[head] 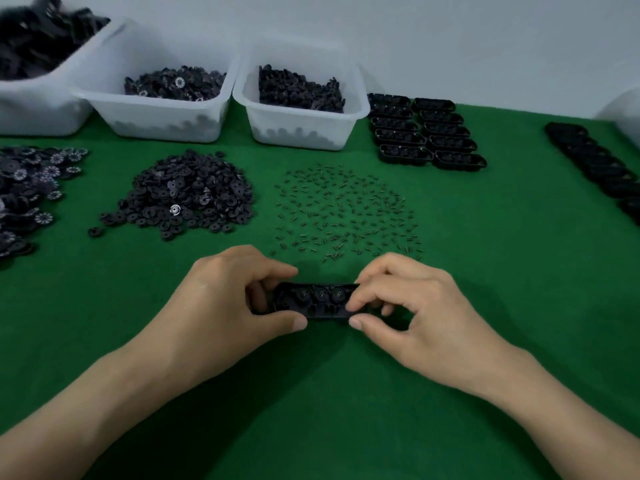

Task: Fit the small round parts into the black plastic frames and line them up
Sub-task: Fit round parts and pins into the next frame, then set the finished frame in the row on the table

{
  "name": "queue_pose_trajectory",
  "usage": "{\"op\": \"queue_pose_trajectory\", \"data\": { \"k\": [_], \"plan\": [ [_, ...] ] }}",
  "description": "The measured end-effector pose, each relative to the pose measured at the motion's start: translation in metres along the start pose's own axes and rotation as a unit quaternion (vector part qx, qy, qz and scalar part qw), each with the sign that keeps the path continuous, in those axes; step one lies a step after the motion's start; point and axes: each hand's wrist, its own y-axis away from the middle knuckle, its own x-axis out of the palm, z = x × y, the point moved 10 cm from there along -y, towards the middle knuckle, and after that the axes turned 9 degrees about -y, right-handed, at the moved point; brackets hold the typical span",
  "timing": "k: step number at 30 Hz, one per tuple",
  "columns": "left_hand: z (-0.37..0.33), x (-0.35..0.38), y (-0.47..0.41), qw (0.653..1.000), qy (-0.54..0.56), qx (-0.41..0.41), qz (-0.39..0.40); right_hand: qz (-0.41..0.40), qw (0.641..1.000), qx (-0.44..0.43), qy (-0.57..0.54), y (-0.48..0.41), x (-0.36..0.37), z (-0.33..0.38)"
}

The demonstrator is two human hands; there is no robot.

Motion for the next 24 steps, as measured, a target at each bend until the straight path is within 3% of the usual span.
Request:
{"op": "queue_pose_trajectory", "data": {
  "k": [7, 12, 18, 24],
  "plan": [
    [-0.048, 0.023, -0.073, 0.984, 0.176, -0.016, 0.038, -0.175, 0.982, 0.005, 0.073, 0.003, -0.089, -0.045],
    [-0.083, 0.069, -0.136, 0.929, 0.339, -0.081, 0.123, -0.261, 0.959, 0.041, 0.104, -0.002, -0.154, -0.1],
    [-0.106, 0.117, -0.196, 0.867, 0.447, -0.156, 0.159, -0.277, 0.949, 0.089, 0.119, -0.016, -0.196, -0.158],
    [-0.104, 0.139, -0.222, 0.857, 0.455, -0.181, 0.159, -0.253, 0.95, 0.117, 0.137, -0.031, -0.203, -0.186]
  ]
}}
